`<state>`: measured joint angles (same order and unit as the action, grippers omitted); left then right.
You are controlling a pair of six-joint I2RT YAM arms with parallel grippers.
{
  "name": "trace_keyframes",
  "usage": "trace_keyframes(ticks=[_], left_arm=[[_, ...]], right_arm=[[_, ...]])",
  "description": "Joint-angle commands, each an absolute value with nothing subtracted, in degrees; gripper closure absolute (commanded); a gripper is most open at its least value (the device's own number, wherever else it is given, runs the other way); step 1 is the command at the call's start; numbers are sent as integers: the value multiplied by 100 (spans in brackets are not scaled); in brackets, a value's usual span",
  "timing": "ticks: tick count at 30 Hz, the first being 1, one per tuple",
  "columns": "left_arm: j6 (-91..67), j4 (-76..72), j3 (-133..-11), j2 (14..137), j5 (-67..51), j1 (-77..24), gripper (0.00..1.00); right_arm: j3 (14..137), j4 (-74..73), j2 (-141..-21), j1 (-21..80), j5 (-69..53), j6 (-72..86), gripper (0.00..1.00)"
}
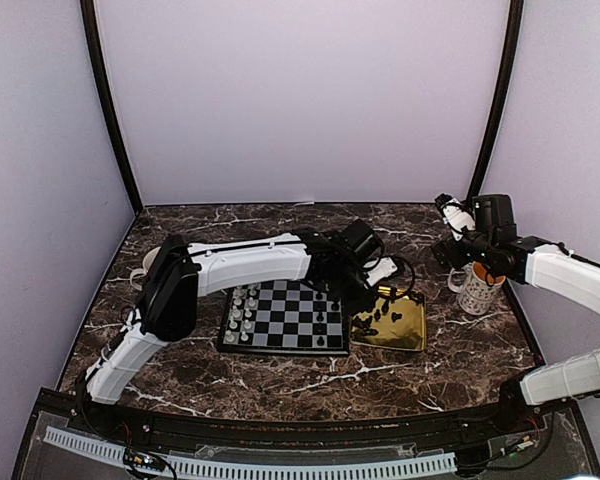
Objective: Set up the chess pieces on the board
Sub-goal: Pick up the rook from the storage box, then place the rook at h8.
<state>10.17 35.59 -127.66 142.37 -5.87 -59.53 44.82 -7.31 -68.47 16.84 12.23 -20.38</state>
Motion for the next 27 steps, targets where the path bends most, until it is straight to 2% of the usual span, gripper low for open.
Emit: trace_keyframes(ticks=[1, 15, 27], left_arm=[[1222, 3545, -12390, 13151, -1037, -6015, 92], [1544, 3430, -9781, 11409, -1307, -6064, 93], [1524, 2991, -9397, 11573, -1213, -6064, 93]], right_arm=[[4426, -632, -6862, 1663, 1166, -2056, 0], [4445, -656, -6952, 1666, 1060, -2099, 0], [4466, -710, -7079, 1668, 950, -2115, 0]])
